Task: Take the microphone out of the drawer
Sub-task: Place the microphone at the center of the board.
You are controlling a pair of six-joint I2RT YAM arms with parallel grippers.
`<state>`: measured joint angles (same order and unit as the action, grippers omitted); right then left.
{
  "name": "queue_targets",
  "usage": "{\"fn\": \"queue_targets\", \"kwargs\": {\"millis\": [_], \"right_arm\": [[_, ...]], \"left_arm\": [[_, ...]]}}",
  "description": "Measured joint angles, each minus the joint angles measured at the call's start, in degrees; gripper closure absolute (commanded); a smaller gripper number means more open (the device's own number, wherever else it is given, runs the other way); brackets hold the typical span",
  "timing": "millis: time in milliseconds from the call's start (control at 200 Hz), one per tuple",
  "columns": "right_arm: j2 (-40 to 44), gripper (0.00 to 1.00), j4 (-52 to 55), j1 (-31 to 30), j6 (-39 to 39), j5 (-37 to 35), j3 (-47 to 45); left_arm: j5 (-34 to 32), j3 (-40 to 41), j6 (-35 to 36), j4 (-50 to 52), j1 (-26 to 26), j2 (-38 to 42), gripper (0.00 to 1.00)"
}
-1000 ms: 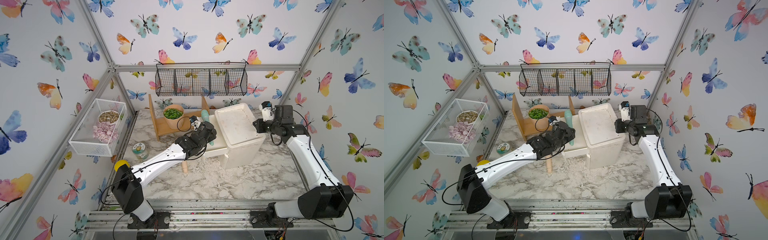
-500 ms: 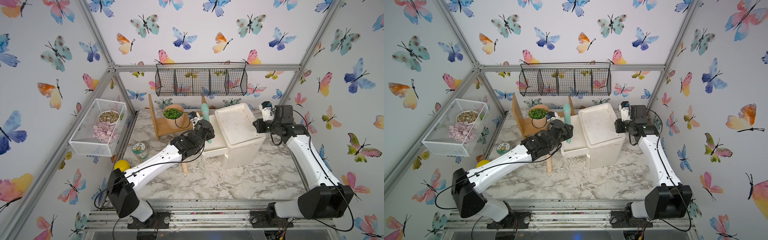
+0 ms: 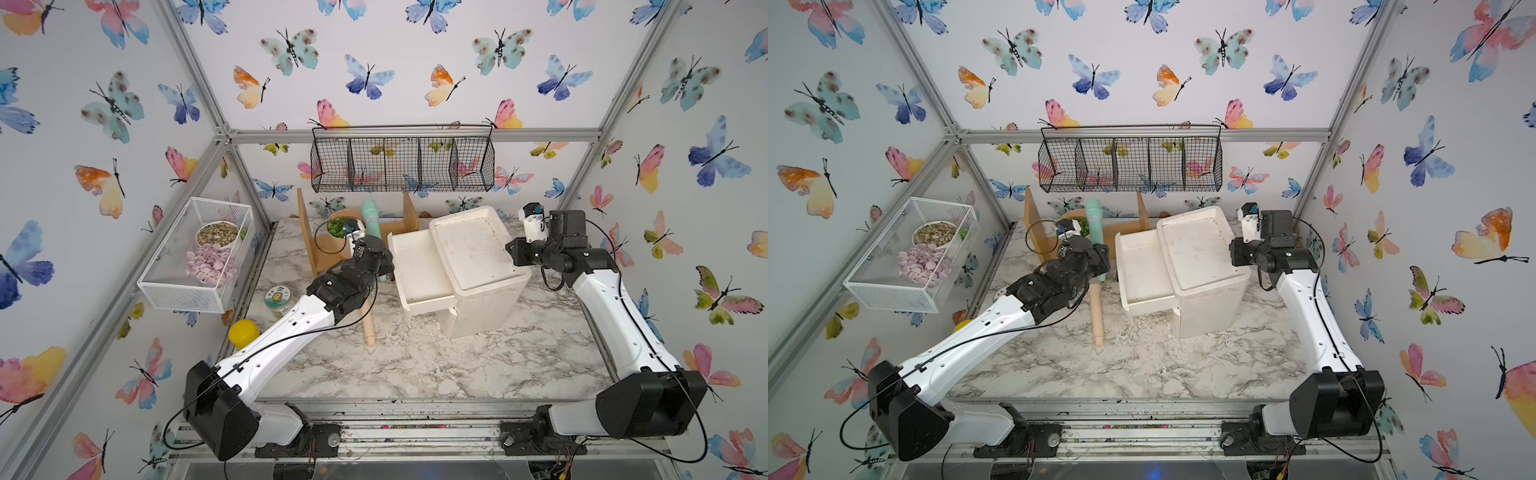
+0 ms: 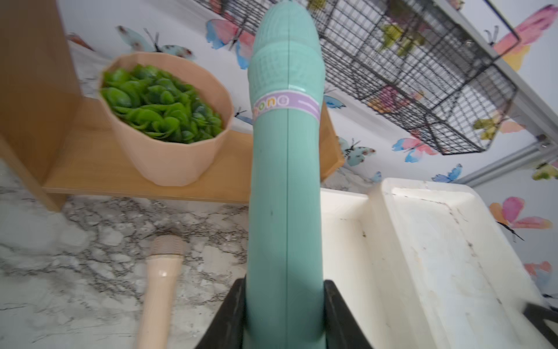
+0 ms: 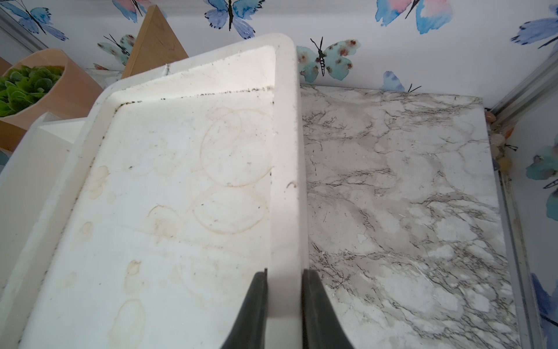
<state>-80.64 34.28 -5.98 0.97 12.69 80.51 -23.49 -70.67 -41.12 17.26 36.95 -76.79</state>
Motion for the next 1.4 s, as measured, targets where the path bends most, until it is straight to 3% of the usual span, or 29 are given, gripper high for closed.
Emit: {"fn": "queue_targets", "kwargs": {"millis": [210,475,771,1401], "right_arm": [[0.0,0.94,0.0,0.0,0.0,0.0,0.0],[0.0,0.93,0.0,0.0,0.0,0.0,0.0],[0.0,0.93,0.0,0.0,0.0,0.0,0.0],[0.0,0.93,0.0,0.0,0.1,0.0,0.0]], "left_arm": [[3.5,8.6,1.4,0.7,-10.0,4.4,0.89],[8.9,18.6,3.6,2.6,-17.9,5.5,0.9],[13.0,27.5,5.0,2.1,-18.9,5.0,0.9],[20.2,33.3,4.9,-5.5,-18.9,-1.7,0.88]]}}
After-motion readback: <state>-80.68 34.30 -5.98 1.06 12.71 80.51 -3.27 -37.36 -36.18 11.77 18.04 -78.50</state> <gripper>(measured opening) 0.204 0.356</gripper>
